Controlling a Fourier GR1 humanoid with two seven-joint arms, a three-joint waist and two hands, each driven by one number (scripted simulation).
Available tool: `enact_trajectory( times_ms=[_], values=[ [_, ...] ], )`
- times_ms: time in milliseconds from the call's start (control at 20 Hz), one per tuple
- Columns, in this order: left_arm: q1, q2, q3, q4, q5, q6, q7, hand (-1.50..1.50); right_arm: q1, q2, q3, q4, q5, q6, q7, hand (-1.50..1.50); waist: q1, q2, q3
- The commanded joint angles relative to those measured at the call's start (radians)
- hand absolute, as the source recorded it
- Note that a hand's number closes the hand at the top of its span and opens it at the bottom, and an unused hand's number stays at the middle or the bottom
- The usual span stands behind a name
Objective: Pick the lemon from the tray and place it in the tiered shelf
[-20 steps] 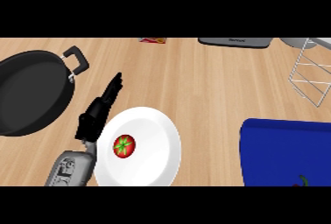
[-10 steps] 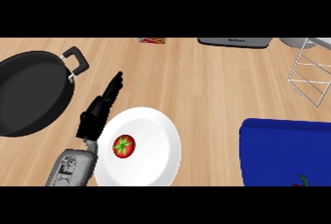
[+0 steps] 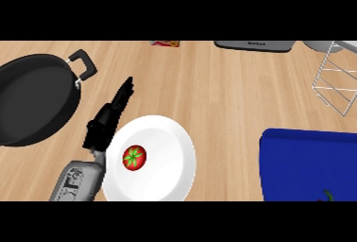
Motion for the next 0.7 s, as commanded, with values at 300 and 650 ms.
enact_trajectory(
  times_ms=[300,650],
  values=[
    [-0.022,0.004,0.02,-0.003,-0.004,0.02,0.019,0.0,-0.046,-0.182,0.006,0.023,0.028,0.069,0.204,-1.5,-0.025,-0.009,-0.002],
    [0.034,-0.007,0.008,-0.003,-0.006,0.024,-0.002,0.0,-0.054,-0.336,0.061,0.026,0.081,0.312,0.216,-1.5,-0.04,-0.017,-0.002]
  ],
)
